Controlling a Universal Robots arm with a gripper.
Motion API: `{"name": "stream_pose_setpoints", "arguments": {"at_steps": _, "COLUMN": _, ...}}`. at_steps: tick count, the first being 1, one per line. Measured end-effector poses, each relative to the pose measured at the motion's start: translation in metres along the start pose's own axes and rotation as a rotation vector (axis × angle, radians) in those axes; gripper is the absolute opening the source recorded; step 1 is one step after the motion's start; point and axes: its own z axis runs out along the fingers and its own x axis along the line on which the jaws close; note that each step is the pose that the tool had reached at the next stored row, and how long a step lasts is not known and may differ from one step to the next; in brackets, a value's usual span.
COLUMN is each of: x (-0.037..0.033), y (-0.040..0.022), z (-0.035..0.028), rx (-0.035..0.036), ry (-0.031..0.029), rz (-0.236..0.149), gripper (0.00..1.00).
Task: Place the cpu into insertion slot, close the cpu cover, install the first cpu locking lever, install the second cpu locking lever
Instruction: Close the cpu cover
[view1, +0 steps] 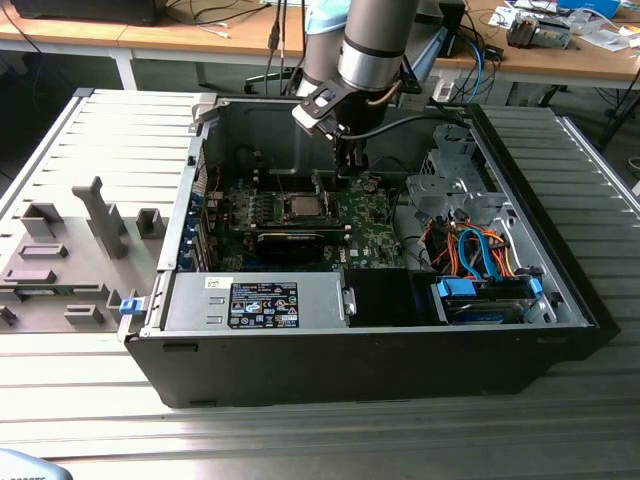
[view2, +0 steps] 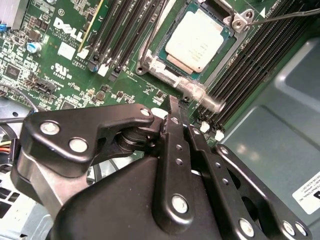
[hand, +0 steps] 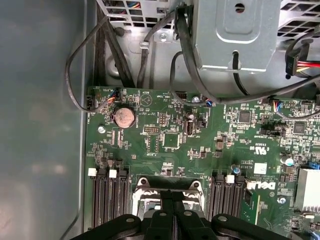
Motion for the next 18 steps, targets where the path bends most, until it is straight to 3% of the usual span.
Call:
{"name": "stream_pose_setpoints", "arguments": {"at_steps": 9, "x": 0.0006, "y": -0.0081, "z": 0.0006, "rx": 0.0000, "ry": 0.0004, "rz": 0.000, "gripper": 0.11}}
{"name": "stream_pose_setpoints", "arguments": {"at_steps": 18, "x": 0.0015, "y": -0.0209, "z": 0.0030, "rx": 0.0000, "ry": 0.0008, "rz": 0.000, "gripper": 0.11}}
